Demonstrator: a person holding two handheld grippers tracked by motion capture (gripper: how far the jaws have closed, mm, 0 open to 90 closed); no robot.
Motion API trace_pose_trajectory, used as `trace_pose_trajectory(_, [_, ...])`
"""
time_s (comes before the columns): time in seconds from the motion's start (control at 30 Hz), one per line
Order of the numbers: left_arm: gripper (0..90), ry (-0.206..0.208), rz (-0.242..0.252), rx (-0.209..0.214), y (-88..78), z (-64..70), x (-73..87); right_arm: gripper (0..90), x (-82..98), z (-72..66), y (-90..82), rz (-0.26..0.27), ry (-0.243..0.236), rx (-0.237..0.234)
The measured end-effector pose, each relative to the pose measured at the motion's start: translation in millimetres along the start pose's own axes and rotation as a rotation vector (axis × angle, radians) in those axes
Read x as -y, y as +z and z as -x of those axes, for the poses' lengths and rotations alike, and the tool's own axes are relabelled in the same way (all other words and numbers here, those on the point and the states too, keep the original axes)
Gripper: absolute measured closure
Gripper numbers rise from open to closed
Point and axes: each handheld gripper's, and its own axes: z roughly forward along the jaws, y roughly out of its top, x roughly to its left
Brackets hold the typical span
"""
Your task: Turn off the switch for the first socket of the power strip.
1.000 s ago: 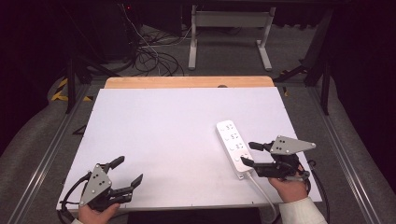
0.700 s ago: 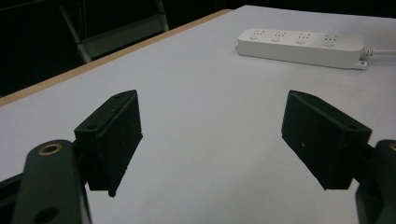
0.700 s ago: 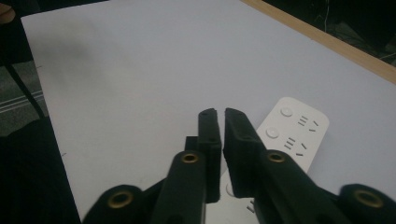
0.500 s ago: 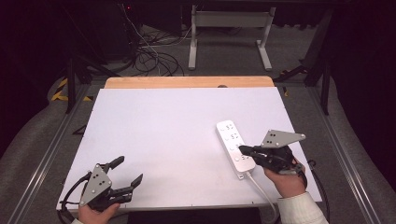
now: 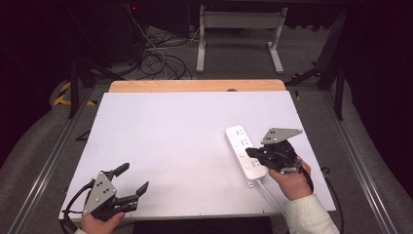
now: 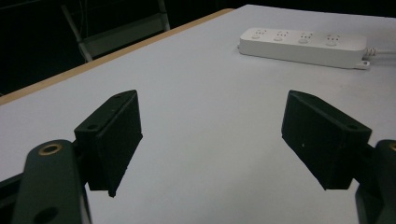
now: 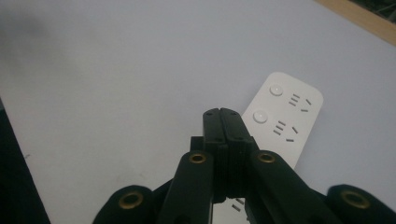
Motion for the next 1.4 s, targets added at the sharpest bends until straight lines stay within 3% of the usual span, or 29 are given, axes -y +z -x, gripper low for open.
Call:
trace_pose_trajectory(0.27, [20.5, 0.011, -0.002, -0.003, 0.2, -0.9, -0.1, 90.0, -0.5, 8.9, 21.8, -0.093, 0.027, -0.015])
trace_pose_trajectory(0.77, [20.5, 0.007, -0.004, -0.005, 0.8, -0.7, 0.2, 90.0, 3.2, 12.3, 42.6, -0.249, 0.037, -0.012])
trace_pose_trajectory(1.4, [20.5, 0.004, -0.008, -0.002, 1.1, -0.4, 0.4, 90.0, 7.6, 10.7, 55.7, -0.359, 0.03, -0.027])
